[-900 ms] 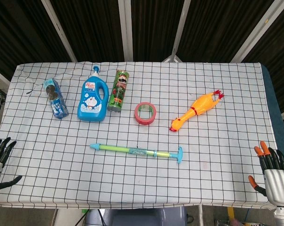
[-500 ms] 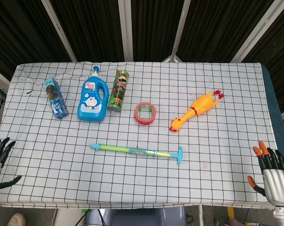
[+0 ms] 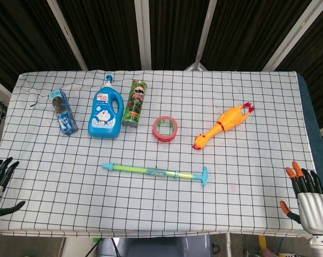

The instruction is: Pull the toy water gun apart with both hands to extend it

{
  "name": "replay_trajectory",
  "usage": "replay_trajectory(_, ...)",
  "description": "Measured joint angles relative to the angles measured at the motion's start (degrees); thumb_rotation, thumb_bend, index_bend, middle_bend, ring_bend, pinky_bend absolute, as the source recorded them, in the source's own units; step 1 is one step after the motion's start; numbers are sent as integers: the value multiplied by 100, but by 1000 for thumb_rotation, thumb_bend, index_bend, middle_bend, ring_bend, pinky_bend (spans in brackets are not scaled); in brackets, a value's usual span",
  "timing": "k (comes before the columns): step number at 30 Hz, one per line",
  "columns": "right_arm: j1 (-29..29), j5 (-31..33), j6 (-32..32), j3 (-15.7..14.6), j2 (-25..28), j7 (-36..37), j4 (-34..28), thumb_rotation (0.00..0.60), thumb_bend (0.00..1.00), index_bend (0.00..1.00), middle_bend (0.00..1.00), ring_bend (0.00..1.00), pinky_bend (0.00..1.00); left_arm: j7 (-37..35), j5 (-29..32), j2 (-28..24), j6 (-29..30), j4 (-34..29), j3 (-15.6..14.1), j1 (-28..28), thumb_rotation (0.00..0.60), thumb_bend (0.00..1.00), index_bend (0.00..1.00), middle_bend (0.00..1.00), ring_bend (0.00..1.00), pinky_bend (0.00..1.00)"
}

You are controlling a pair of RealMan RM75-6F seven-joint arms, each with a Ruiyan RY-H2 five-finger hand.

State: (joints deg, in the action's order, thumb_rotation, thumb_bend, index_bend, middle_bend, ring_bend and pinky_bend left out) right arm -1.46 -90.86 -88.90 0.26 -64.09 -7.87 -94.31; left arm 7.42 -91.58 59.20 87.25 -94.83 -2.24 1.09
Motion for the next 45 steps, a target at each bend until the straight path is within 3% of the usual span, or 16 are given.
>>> replay_trajectory(12, 161, -278, 73, -26, -26, 127, -33, 600, 317, 0, 0, 0, 0, -5, 49, -33, -29, -46, 14, 6, 600, 16, 0, 0, 0, 0)
replay_trajectory(21, 562, -107, 463, 279, -72, -118, -554, 600, 317, 30, 74, 0, 0, -7, 78, -20, -42, -30, 28, 13, 600, 17, 0, 0, 0, 0)
replay_trajectory(28, 987, 158, 1045, 455, -229, -926, -1151, 600, 317, 204, 180, 0, 0, 49, 33, -1, -21, -46, 28, 15, 600, 16, 0, 0, 0, 0)
replay_trajectory(34, 1332, 400, 1459, 512, -830, -1800, -1437, 600, 317, 292, 283, 0, 0, 54, -2, 21, 7, -23, 15, 5, 600, 17, 0, 0, 0, 0)
replay_trajectory(45, 1729, 831, 1882, 490, -1796, -2878, -1360, 600, 317, 320, 201, 0, 0, -41, -19, 33, 43, -7, 35, 10, 600, 21, 0, 0, 0, 0)
